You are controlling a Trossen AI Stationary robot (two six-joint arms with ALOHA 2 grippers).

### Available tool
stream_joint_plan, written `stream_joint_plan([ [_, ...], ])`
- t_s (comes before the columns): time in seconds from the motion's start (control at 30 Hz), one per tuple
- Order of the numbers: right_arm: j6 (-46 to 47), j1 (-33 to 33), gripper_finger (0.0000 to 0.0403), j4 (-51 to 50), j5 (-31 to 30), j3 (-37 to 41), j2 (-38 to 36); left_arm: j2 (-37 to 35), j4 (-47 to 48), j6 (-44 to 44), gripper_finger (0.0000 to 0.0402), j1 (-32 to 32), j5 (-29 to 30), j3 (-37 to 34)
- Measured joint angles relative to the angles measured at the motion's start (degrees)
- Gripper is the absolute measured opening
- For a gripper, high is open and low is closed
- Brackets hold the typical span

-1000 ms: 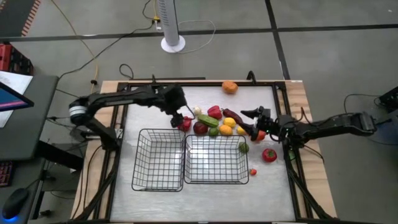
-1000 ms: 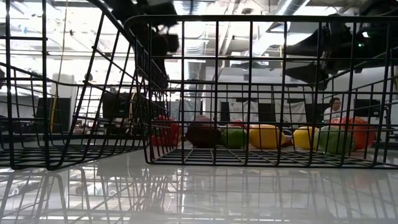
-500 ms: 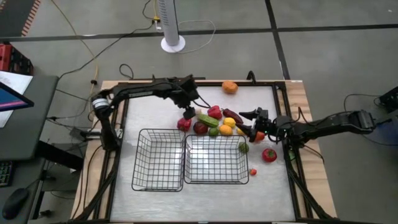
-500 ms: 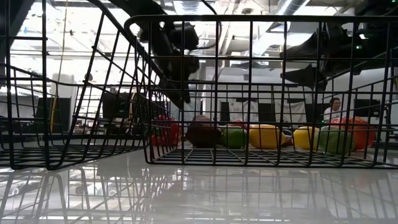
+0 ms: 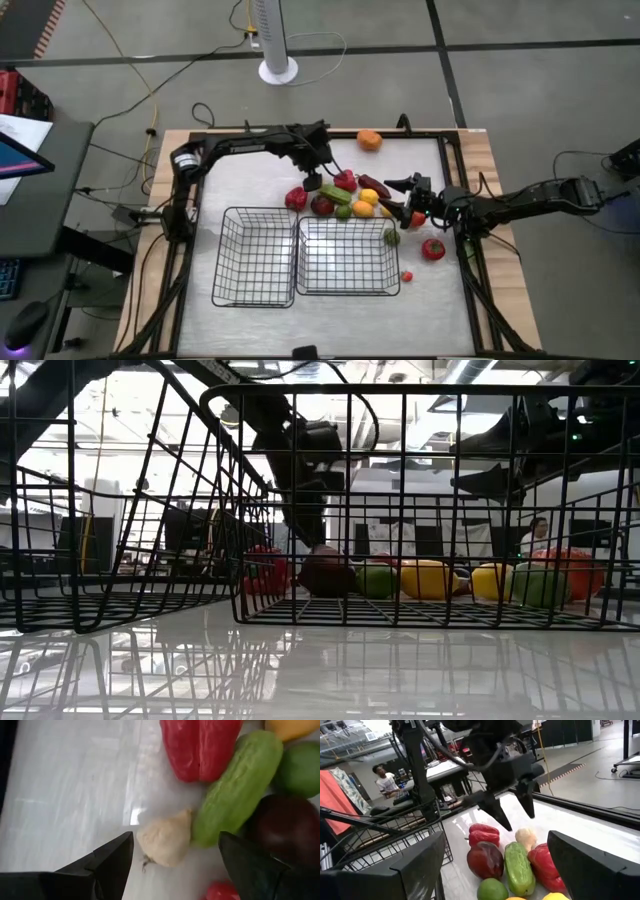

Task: Sort produce into baskets
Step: Put the garlic into the right wire basket

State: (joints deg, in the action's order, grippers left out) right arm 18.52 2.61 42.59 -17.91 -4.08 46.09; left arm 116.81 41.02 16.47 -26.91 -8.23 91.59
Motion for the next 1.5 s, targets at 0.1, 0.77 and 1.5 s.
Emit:
stream_joint_plan([
  [0.1, 0.0, 0.0, 0.0379, 0.0, 0.0, 0.0, 0.0, 1.3, -2.0, 1.7, 0.0281, -0.1, -0.1, 0.0],
  [0.77, 0.4, 0.0, 0.0379, 0.4, 0.0, 0.0, 0.0, 2.4, -3.4, 3.3, 0.0261, -0.2, 4.5, -3.0],
  [1.5, 0.5, 0.0, 0.0379, 0.3, -0.1, 0.0, 0.0, 2.4, -5.5, 3.7, 0.0201, 0.0, 8.6, -5.4],
])
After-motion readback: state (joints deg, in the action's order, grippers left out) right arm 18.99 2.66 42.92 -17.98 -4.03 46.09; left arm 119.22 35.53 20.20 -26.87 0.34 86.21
